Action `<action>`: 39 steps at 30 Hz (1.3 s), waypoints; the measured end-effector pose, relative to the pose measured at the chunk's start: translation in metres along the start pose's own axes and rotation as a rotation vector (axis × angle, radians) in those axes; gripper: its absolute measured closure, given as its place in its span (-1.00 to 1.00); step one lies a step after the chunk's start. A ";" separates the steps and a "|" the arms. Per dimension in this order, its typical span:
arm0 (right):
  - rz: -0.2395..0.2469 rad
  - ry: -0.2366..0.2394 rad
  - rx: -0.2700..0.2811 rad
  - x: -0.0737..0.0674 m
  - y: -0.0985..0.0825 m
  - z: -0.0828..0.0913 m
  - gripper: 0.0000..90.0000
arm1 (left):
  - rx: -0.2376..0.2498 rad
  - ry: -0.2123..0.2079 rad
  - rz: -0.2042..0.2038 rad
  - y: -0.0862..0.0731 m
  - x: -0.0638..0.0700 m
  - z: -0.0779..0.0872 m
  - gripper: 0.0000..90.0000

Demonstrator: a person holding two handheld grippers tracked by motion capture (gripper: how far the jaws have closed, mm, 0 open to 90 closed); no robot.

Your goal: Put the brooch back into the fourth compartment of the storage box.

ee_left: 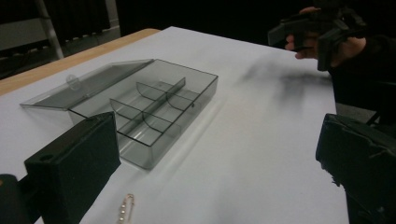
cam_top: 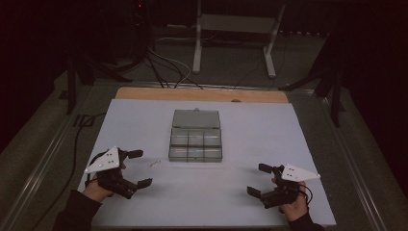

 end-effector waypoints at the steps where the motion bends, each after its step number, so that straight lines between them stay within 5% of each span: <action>1: 0.000 0.000 0.000 0.000 0.000 0.000 -1.00 | 0.001 0.006 0.000 0.000 -0.002 0.000 -0.97; 21: -0.010 -0.002 0.000 0.001 0.000 0.000 -1.00 | 0.004 0.066 0.065 -0.006 -0.044 -0.009 -0.97; 33: -0.011 -0.007 0.000 0.002 0.001 0.001 -1.00 | -0.063 0.099 0.104 -0.020 -0.054 -0.028 -0.97; 39: -0.010 -0.006 -0.002 0.002 0.000 0.001 -1.00 | -0.120 0.080 0.143 -0.028 -0.054 -0.039 -0.95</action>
Point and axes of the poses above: each handheld gripper's, and its own axes: z roughly backward along the jaws, y roughly out of its top, x roughly to its right, the point moved 2 cm from there along -z, roughly forward along the jaws, and after that the axes turned 9 degrees about -z, right-handed, at the moved point
